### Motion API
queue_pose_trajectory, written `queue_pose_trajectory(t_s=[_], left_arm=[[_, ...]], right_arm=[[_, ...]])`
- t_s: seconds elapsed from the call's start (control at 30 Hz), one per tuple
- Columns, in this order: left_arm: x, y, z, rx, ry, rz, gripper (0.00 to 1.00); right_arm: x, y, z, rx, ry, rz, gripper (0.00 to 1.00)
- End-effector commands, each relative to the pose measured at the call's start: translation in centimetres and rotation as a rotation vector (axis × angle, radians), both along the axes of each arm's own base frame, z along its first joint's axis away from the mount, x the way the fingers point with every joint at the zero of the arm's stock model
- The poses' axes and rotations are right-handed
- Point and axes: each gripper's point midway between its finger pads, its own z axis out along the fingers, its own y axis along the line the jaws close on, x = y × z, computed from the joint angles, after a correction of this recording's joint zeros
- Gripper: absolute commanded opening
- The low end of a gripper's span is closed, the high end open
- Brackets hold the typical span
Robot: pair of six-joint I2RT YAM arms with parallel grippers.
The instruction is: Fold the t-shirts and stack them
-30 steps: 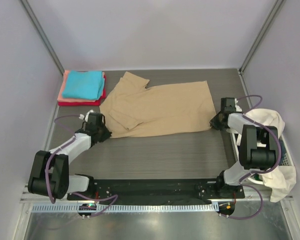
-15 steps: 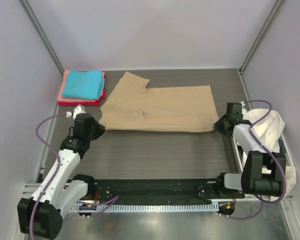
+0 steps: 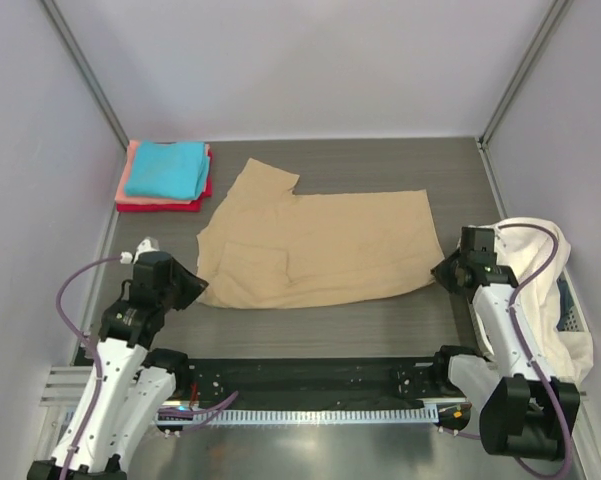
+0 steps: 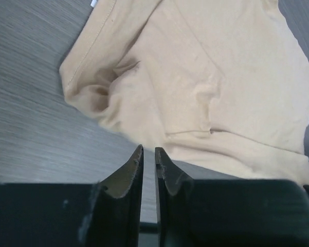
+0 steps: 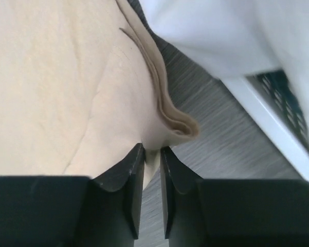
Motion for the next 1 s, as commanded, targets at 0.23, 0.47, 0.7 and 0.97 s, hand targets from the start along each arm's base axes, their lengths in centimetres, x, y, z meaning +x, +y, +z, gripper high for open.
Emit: queue_pose_trajectory(t_s=[0.23, 0.47, 0.7, 0.97], left_arm=[[-5.7, 0.6, 2.3, 0.051, 0.020, -0.101, 0.64], [7.7, -2.7, 7.8, 0.130, -0.145, -0.281, 0.68], [26.0, -5.2, 7.8, 0.305, -0.192, -0.438, 0.68], [42.2, -5.9, 1.2, 0.267, -0.177, -0.456, 0.62]], right_arm=[[-2.4, 0.3, 4.2, 0.012, -0.054, -0.020, 0.78], [4.8, 1.3, 8.5, 0.007, -0.208, 0.140, 0.77], [8.5, 3.8, 9.8, 0.048, -0.235, 0.272, 0.74], [8.1, 5.4, 11.2, 0.033, -0.314, 0.351, 0.74]])
